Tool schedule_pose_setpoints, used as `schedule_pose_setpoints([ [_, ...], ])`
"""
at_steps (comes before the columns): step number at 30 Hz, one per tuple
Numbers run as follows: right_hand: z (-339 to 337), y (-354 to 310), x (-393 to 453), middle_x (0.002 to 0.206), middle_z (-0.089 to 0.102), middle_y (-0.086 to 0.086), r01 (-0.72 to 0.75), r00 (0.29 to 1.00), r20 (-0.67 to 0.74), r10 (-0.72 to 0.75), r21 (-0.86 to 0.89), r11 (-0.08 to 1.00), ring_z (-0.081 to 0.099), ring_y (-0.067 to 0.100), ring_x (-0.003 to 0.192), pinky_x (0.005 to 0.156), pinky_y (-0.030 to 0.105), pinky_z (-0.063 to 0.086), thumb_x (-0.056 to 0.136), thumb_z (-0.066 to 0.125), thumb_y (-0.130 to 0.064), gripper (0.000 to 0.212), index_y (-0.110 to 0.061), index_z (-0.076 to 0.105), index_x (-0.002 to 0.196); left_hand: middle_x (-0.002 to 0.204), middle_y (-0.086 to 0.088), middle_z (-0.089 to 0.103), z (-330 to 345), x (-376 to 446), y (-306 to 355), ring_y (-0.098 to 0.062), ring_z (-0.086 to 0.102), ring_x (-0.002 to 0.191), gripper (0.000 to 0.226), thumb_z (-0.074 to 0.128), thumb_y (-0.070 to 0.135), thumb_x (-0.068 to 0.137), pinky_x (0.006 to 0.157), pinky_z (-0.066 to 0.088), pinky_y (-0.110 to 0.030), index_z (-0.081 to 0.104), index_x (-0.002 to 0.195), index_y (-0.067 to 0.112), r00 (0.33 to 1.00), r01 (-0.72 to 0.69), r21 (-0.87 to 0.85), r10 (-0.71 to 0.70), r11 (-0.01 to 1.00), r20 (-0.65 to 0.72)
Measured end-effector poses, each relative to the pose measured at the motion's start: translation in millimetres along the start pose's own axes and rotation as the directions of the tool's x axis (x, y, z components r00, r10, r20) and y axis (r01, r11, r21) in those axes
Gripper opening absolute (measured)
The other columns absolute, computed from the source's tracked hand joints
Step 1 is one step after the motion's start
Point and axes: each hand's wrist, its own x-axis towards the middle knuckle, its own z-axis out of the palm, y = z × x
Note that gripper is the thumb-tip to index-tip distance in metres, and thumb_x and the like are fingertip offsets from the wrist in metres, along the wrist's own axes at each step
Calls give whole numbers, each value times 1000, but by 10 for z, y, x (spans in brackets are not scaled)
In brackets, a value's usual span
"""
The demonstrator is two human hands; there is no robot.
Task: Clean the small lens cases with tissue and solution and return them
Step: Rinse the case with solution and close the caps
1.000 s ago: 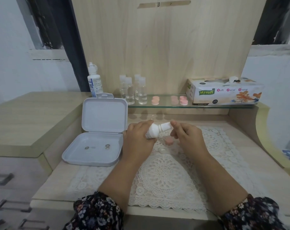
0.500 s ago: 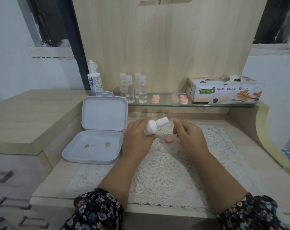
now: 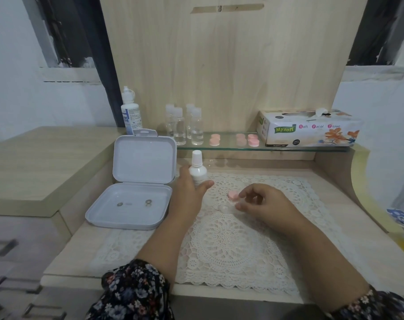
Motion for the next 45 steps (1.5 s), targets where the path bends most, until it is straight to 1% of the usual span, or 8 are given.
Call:
schedule_pose_setpoints([
  [9, -10, -55, 9, 96, 59, -15, 38, 996, 85, -19, -223, 974, 56, 1, 90, 83, 28, 50, 71, 80, -43, 31, -34, 67, 98, 113, 4, 57, -21, 10, 52, -16, 57, 104, 54, 66, 40, 86, 86, 47, -31, 42, 130, 19, 1000, 0, -75, 0, 997, -1],
  [13, -24, -33, 20, 91, 60, -13, 25, 996, 86, -7, -214, 976, 58, 5, 86, 76, 26, 49, 72, 80, -40, 26, -33, 66, 93, 144, 2, 40, -44, -53, 120, -9, 38, 129, 59, 49, 37, 96, 101, 29, -17, 27, 147, 15, 990, -129, -81, 124, 988, -70],
  [16, -44, -6, 26, 88, 63, -11, 3, 996, 93, 14, -178, 984, 61, 8, 83, 75, 30, 53, 71, 80, -36, 22, -32, 66, 88, 134, -13, 49, -86, -110, 146, -20, 41, 125, 40, 48, 10, 97, 108, 26, -13, 40, 137, 8, 813, -477, 190, 513, 858, -276],
  [19, -70, 6, 32, 86, 65, -9, -26, 994, 98, 41, -151, 988, 62, 9, 80, 73, 29, 53, 71, 82, -33, 22, -31, 67, 87, 100, -13, 62, -30, -131, 90, -23, 57, 96, 44, 40, -13, 82, 91, 47, -33, 49, 116, 13, 726, -640, 224, 674, 735, -136],
  [23, -73, -3, 41, 83, 65, -7, -29, 992, 114, 45, -135, 990, 62, 10, 76, 71, 31, 53, 70, 83, -31, 22, -31, 67, 85, 121, 5, 63, 36, -179, 78, -12, 56, 112, 61, 34, -13, 80, 96, 47, -37, 46, 126, 26, 868, -431, 151, 362, 890, 340],
  [27, -64, 12, 44, 80, 65, -7, -41, 991, 119, 52, -89, 995, 61, 9, 72, 67, 28, 52, 69, 83, -30, 22, -30, 68, 85, 138, 17, 51, 67, -166, 61, -4, 46, 125, 74, 35, -16, 79, 102, 40, -29, 36, 137, 31, 807, -347, 205, 180, 915, 563],
  [34, -61, 25, 68, 80, 66, -3, -76, 988, 131, 77, -14, 997, 64, 13, 74, 70, 35, 55, 67, 85, -25, 22, -27, 70, 82, 126, 7, 62, 58, -179, 84, -9, 56, 115, 41, 41, 2, 93, 97, 46, -35, 49, 127, 23, 857, -353, 226, 217, 908, 467],
  [45, -85, 21, 74, 75, 64, -9, -86, 984, 162, 78, 42, 995, 58, 0, 59, 56, 16, 45, 68, 86, -22, 23, -24, 71, 86, 97, 6, 57, 34, -183, 71, -15, 55, 90, 16, 55, 12, 92, 82, 50, -40, 56, 107, 17, 894, -383, 291, 272, 877, 356],
])
